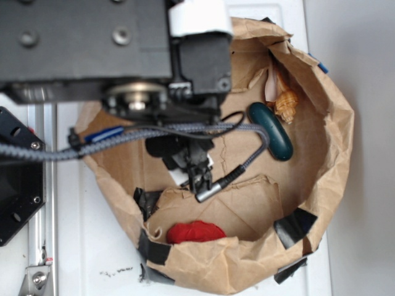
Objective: Grab the green sponge.
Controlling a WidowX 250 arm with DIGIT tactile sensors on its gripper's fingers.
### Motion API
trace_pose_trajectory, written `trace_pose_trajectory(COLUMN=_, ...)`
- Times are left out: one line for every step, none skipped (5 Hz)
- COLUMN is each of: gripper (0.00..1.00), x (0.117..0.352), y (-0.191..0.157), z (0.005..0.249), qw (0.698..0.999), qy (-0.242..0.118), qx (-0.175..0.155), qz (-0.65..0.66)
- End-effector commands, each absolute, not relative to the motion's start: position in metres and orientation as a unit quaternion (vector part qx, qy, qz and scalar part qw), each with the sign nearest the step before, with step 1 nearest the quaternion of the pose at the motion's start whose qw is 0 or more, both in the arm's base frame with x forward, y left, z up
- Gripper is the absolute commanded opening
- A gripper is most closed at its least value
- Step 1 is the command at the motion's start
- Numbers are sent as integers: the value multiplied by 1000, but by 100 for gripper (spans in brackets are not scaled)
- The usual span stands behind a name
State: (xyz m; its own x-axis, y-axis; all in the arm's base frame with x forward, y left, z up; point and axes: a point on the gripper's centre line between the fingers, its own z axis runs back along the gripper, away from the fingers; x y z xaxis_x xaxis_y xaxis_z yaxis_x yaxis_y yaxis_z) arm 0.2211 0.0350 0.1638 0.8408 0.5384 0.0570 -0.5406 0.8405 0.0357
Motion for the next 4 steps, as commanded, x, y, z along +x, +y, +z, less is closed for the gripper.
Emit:
trace_pose_trajectory(gripper=100, x=219, y=43, z=168, qw=955, qy=-32, qx=24, qz=293)
trace_pose_trajectory(gripper=100, x=219, y=43, z=168, qw=955, qy=-32, qx=24, qz=293)
trace_pose_trajectory(gripper=100, x=237, y=46, z=146, qw=953, qy=-51, qx=37, qz=298)
trace_pose_trajectory(gripper=100, x=243, y=48, z=128, qw=950, qy=-53, qx=51, qz=302)
